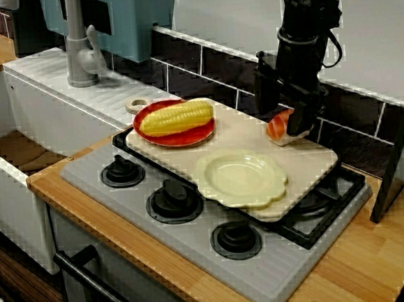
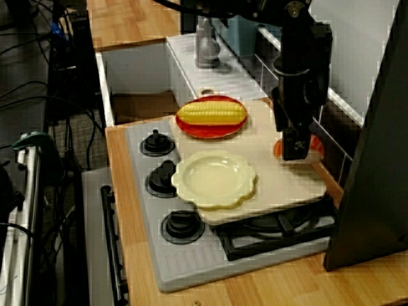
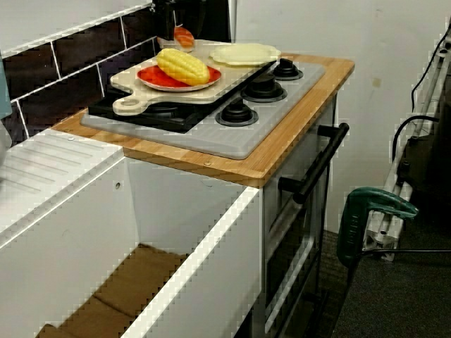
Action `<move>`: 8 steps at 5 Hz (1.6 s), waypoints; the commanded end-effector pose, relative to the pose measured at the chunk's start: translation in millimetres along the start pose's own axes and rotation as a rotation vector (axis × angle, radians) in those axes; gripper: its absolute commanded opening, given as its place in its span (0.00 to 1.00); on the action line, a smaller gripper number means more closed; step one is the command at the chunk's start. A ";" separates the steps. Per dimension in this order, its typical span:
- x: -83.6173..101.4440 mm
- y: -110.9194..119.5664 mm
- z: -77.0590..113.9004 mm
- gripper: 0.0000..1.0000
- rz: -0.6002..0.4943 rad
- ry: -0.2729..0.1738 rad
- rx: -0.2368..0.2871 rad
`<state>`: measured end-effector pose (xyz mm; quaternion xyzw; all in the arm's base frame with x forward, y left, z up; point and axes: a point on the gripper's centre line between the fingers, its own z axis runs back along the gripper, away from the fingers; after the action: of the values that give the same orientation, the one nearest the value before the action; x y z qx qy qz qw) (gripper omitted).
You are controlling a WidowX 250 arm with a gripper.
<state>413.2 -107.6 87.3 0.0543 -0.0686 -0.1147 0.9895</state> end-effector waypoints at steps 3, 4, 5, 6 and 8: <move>13.0 0.3 14.1 1.00 0.041 -0.058 0.003; 13.3 1.1 13.0 1.00 0.046 -0.055 0.004; 12.3 1.8 13.9 0.00 0.049 -0.056 -0.017; 11.3 1.7 15.8 0.00 0.046 -0.057 -0.012; 1.3 5.6 32.4 0.00 0.051 -0.081 -0.024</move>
<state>407.3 -106.0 80.7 0.0444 -0.0596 -0.1036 0.9918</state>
